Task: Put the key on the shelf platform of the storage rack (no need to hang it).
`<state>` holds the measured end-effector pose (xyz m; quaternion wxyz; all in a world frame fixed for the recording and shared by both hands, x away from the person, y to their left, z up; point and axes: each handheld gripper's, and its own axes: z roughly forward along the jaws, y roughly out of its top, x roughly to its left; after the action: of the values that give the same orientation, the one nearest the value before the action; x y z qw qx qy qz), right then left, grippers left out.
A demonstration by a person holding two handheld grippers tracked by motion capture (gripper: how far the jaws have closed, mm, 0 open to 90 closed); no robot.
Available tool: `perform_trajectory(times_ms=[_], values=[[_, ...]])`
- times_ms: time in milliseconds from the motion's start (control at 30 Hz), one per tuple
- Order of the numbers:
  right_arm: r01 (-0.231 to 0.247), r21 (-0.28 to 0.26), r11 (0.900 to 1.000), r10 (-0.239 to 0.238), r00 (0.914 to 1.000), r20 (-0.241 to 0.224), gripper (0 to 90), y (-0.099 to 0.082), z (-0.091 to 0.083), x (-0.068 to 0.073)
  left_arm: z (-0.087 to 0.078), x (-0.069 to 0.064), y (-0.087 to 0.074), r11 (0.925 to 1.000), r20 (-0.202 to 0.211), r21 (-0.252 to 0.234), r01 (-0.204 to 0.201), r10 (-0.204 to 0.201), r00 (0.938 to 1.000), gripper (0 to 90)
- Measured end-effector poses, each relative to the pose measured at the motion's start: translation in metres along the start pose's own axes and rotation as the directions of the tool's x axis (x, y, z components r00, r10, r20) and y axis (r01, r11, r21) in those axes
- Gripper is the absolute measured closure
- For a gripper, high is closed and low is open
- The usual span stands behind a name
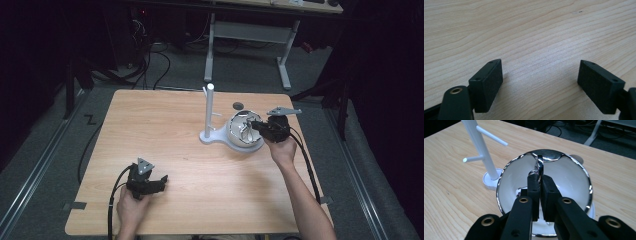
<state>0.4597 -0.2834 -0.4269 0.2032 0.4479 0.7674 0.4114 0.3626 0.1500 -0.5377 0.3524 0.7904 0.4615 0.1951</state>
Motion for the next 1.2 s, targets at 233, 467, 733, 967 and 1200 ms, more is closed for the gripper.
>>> perform_trajectory(times_ms=[233,467,733,967,1200], values=[[0.002,0.004,1.0,-0.002,0.9998,-0.018,86.9,-0.002,0.012,0.004,0.0,0.0,0.0,1.0,0.0,0.0,0.0,0.0,1.0,20.7],[-0.016,0.011,0.9998,0.017,0.9994,-0.03,86.9,-0.004,0.02,0.004,0.0,0.0,0.0,1.0,0.0,0.0,0.0,0.0,1.0,20.6],[-0.031,0.028,0.9991,0.032,0.9987,-0.039,86.8,-0.007,0.027,0.004,0.0,0.0,0.0,1.0,0.001,0.001,-0.001,0.001,1.0,20.6],[-0.033,0.043,0.9985,0.035,0.9984,-0.044,86.5,-0.009,0.033,0.003,0.0,0.0,0.0,1.0,0.001,0.001,0.0,0.0,1.0,20.6],[-0.055,0.06,0.9967,0.059,0.9961,-0.065,85.0,-0.01,0.039,0.004,0.0,0.0,0.0,1.0,0.001,0.001,-0.001,0.001,1.0,20.6]])
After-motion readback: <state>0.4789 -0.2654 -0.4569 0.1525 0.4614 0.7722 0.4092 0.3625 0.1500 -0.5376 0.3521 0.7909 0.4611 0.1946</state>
